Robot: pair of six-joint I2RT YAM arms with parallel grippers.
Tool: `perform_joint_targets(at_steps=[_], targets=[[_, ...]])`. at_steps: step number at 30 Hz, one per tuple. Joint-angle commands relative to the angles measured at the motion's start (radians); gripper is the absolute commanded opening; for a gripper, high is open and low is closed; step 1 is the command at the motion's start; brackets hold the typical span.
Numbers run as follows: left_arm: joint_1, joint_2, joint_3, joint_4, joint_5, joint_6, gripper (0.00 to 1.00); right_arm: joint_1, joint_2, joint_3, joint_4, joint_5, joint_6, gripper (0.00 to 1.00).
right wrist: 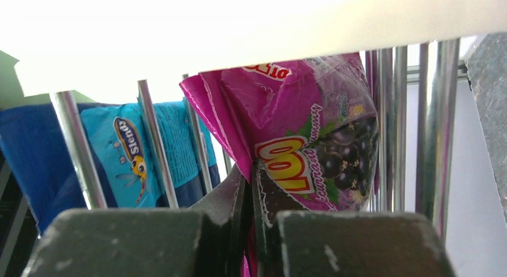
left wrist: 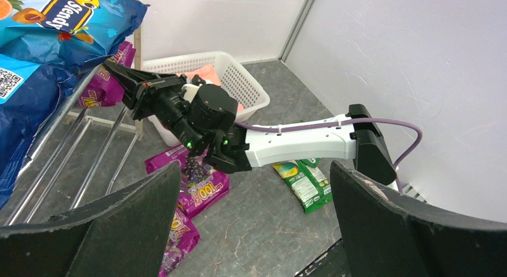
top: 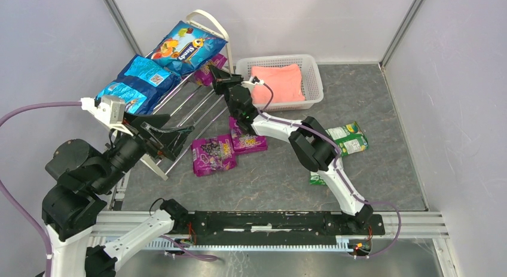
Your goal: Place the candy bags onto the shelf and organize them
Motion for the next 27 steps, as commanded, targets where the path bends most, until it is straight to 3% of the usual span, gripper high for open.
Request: perform_joint_targets(at_steps=[1, 13, 27], targets=[[-0.001, -0.008, -0.002, 0.007, 0.014, 0.041, 1.0, 0.002, 0.003, 0.1, 0.086, 0.047, 0.064, 0.0], [-0.001, 0.001, -0.008, 0.009, 0.015, 0.024, 1.0, 0.001, 0.026, 0.114, 0.001, 0.037, 0.085, 0.0], [-0.001, 0.006, 0.002, -0.017, 0.052, -0.005, 1.0, -0.002, -0.042, 0.019, -0.103, -0.002, -0.022, 0.04]])
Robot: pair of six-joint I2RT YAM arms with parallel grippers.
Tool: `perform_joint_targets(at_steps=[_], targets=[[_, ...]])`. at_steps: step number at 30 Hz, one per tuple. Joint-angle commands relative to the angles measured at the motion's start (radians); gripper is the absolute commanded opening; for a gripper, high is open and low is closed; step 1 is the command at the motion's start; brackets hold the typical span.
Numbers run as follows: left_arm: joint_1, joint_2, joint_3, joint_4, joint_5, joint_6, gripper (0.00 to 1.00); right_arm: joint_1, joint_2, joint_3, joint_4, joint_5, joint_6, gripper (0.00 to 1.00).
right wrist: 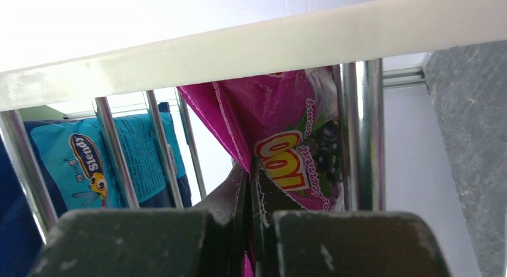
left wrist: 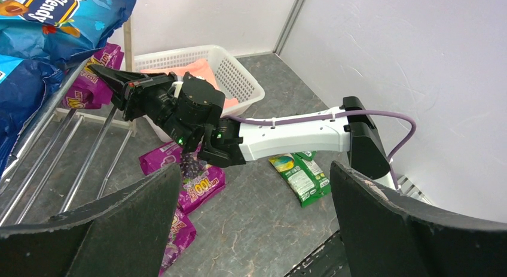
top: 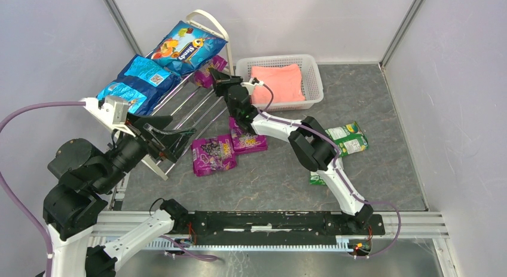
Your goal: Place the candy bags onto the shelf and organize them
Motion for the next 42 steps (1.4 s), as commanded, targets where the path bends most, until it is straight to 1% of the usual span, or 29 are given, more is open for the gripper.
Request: perform_joint_targets(at_steps=[1, 5, 13, 15, 19, 21, 24, 26, 27, 29, 32, 34, 36, 38, 40, 42], targets=[[0.0, 0.008, 0.013, -0.014, 0.024, -0.007, 1.0, -0.002, -0.08, -0.027, 0.001, -0.021, -0.056, 0.06], [-0.001, 0.008, 0.012, -0.015, 0.018, -0.022, 1.0, -0.01, -0.119, -0.03, -0.103, -0.06, -0.105, 0.18], [-0.002, 0.019, 0.012, -0.013, 0.013, -0.039, 1.0, -0.033, -0.193, -0.042, -0.262, -0.166, -0.194, 0.54], [0.0, 0.018, 0.012, -0.015, 0.006, -0.042, 1.0, -0.04, -0.22, -0.065, -0.284, -0.191, -0.214, 0.61], [-0.001, 0.019, 0.012, -0.025, -0.002, -0.053, 1.0, -0.057, -0.28, -0.104, -0.332, -0.27, -0.282, 0.71], [-0.001, 0.018, 0.009, -0.032, -0.004, -0.058, 1.0, -0.064, -0.324, -0.146, -0.341, -0.319, -0.337, 0.75], [-0.001, 0.015, 0.003, -0.039, -0.035, -0.059, 1.0, -0.079, -0.428, -0.251, -0.362, -0.399, -0.473, 0.84], [-0.001, 0.012, -0.004, -0.04, -0.047, -0.059, 1.0, -0.088, -0.518, -0.353, -0.372, -0.442, -0.592, 0.86], [-0.001, 0.013, -0.007, -0.039, -0.052, -0.059, 1.0, -0.092, -0.566, -0.431, -0.364, -0.459, -0.655, 0.88], [-0.001, 0.017, -0.016, -0.039, -0.056, -0.056, 1.0, -0.104, -0.679, -0.568, -0.358, -0.524, -0.832, 0.88], [-0.001, 0.032, -0.035, -0.038, -0.054, -0.054, 1.0, -0.119, -0.822, -0.764, -0.402, -0.649, -1.085, 0.89], [0.0, 0.046, -0.062, -0.026, -0.038, -0.057, 1.0, -0.119, -0.9, -0.87, -0.485, -0.724, -1.267, 0.89], [-0.002, 0.064, -0.103, 0.003, 0.011, -0.071, 1.0, -0.118, -0.989, -1.013, -0.542, -0.731, -1.342, 0.89], [-0.001, 0.09, -0.159, 0.039, 0.09, -0.087, 1.0, -0.118, -1.075, -1.156, -0.532, -0.722, -1.375, 0.89], [0.0, 0.136, -0.235, 0.088, 0.232, -0.091, 0.99, -0.119, -1.146, -1.277, -0.495, -0.736, -1.381, 0.89], [-0.003, 0.225, -0.333, 0.121, 0.379, -0.112, 0.94, -0.12, -1.184, -1.338, -0.473, -0.744, -1.377, 0.89]])
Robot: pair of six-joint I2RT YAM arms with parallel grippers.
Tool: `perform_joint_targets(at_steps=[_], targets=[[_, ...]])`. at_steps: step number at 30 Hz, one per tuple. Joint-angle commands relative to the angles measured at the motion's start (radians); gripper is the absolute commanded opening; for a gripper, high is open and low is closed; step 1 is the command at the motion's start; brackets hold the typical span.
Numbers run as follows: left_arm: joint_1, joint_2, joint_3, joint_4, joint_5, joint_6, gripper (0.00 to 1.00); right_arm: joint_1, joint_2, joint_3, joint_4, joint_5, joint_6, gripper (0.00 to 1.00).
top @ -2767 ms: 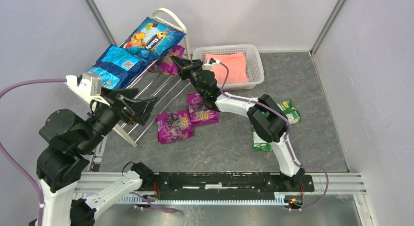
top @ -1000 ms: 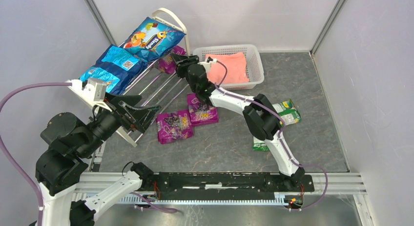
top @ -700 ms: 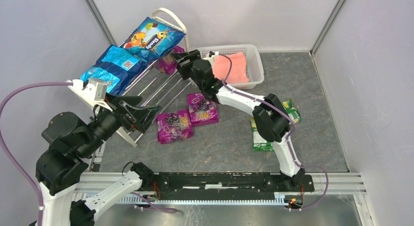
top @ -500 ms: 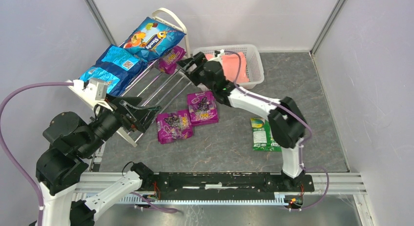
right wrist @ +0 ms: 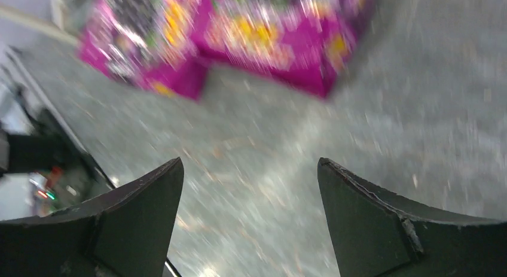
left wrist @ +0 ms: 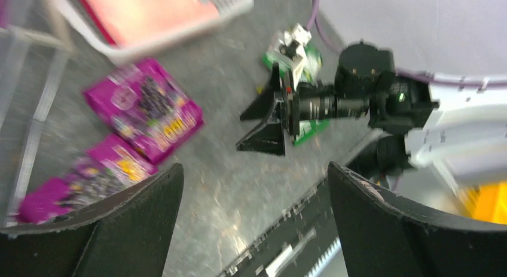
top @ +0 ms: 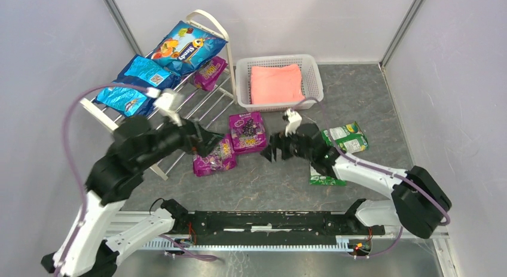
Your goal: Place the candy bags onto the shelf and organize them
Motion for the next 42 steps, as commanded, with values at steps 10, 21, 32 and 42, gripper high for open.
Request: perform_joint_targets(at_steps=[10, 21, 32, 42], targets=[[-0.244, 0.265, -0.451, 0.248, -0.154, -0.283, 0.94, -0.151, -0.039, -0.169, 0.002, -0.197, -0.17, 0.92], [-0.298, 0.674, -0.359, 0.089, -0.717, -0.319, 0.74, -0.207, 0.061, -0.175, 0.175, -0.415, -0.093, 0.91], [-0.293, 0.876, -0.312, 0.124, -0.769, -0.309, 0.61, -0.209, 0.052, -0.231, 0.222, -0.43, -0.069, 0.91], [-0.293, 0.819, -0.364, 0.15, -0.745, -0.295, 0.22, -0.239, 0.042, -0.163, 0.039, -0.298, -0.101, 0.98]])
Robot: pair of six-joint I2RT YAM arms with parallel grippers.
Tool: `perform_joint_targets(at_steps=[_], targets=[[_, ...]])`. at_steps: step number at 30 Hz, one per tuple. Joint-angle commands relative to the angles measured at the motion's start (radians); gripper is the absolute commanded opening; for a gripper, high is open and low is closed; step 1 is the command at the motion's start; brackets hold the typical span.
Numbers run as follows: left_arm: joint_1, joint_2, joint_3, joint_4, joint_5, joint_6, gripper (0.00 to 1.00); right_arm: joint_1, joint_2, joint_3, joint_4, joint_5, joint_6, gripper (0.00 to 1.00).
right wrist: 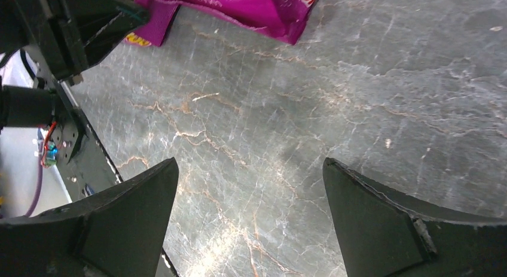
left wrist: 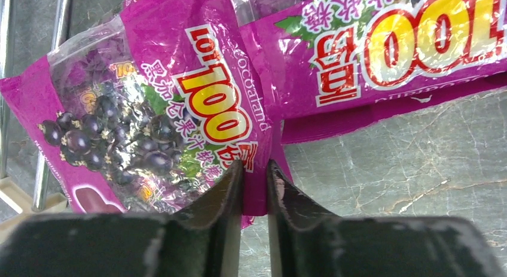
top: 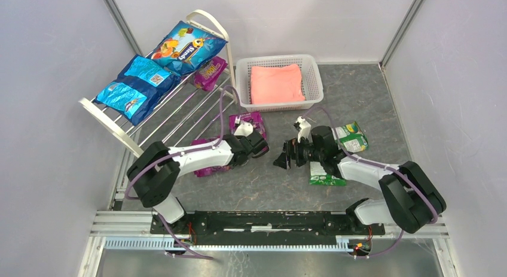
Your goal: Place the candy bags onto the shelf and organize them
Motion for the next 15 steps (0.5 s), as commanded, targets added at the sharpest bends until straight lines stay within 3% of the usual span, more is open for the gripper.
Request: perform_joint_targets(at_steps=[1, 7, 15], targets=[[0.0, -0.093, -0.039, 0.047, 0.019, -0.007, 0.19, -0.036, 0.011, 0.031, -0.014, 0.02, 0.035, 0.98], [0.001, -0.248, -0.143, 0.109, 0.176, 0.02, 0.07, -0.038, 0.06, 0.014, 0.146, -0.084, 0.227, 0.98], [0.0, -0.472, -0.298, 0.32, 0.485, 0.028, 0.02, 0.038, 0.098, 0.052, 0.252, -0.055, 0.403, 0.98]])
